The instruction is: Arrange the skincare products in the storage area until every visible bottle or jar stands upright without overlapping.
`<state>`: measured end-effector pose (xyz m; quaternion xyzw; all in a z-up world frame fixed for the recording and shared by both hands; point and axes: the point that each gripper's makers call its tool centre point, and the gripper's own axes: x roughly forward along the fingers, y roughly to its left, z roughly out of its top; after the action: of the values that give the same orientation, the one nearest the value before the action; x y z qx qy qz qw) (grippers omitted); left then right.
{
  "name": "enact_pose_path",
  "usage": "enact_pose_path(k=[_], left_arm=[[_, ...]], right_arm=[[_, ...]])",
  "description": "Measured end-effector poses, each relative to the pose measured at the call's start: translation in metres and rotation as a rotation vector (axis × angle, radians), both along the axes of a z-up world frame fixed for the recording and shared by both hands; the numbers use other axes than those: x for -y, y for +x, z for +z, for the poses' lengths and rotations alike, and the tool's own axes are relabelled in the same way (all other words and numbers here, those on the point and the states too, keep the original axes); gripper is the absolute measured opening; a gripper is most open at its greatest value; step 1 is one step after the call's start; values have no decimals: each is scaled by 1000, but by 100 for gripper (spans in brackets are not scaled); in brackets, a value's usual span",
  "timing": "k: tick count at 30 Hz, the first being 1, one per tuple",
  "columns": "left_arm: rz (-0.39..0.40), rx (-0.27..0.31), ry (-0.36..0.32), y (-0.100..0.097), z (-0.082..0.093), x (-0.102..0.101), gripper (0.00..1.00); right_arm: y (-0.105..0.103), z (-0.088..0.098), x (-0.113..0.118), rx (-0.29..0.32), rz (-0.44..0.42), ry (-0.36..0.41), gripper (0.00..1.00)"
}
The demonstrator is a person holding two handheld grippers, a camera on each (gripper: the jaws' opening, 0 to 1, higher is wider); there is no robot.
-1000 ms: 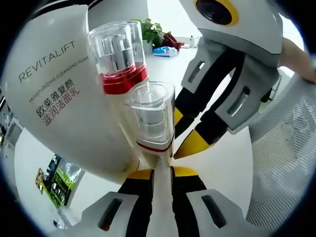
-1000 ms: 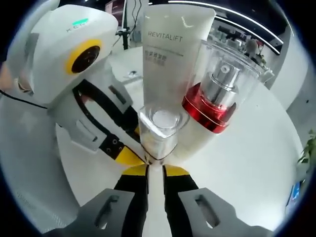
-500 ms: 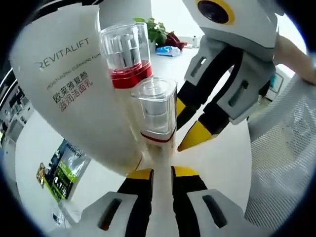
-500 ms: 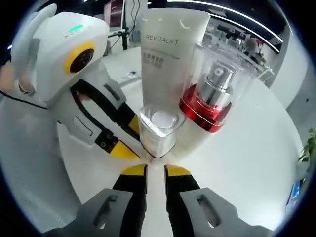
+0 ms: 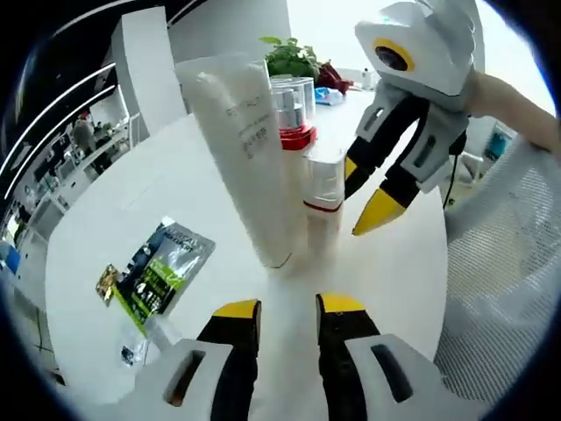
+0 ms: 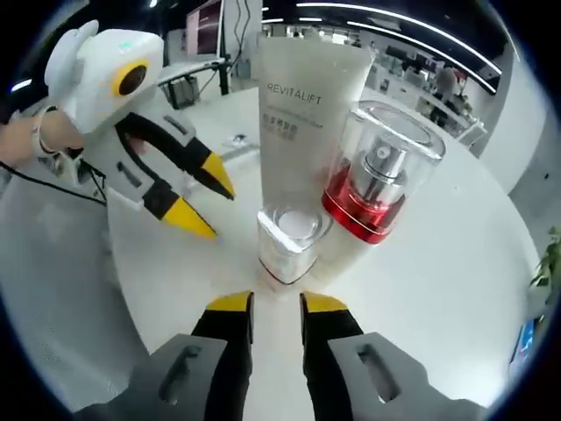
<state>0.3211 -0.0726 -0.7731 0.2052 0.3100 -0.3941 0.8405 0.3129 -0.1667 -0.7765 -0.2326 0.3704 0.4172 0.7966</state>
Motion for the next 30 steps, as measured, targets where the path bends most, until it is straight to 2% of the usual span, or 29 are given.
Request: enact_pose_path(k=[2, 6, 10, 12, 13, 17, 22, 24, 26, 30], left_arm=[[22, -3, 0, 2, -1, -10, 28], [124, 9, -2, 10, -1, -39, 32], [205, 37, 23, 18, -2, -68, 46], [230, 18, 33, 21, -9, -82, 47], [271, -22, 27, 19, -15, -89, 46], [320, -43, 4, 18, -21, -96, 51], [321, -87, 13, 16, -35, -91, 49], [330, -113, -7, 17, -39, -87, 47], [331, -119, -13, 19, -42, -85, 43], [345, -132, 3, 15, -46, -86, 42]], right_arm=[[-1, 0, 0, 0, 0, 5, 22], [-2, 2, 1, 0, -9, 5, 27], [-3, 5, 1, -4, -19, 12, 29], [-4, 6, 1, -8, -22, 18, 30], [-3, 6, 1, -8, -23, 18, 31], [-3, 7, 0, -5, -27, 23, 36], [-4, 8, -2, -8, -20, 28, 42], [-3, 8, -1, -8, -24, 28, 44], [-3, 8, 1, -7, -31, 27, 47], [-2, 10, 2, -4, -38, 28, 50]])
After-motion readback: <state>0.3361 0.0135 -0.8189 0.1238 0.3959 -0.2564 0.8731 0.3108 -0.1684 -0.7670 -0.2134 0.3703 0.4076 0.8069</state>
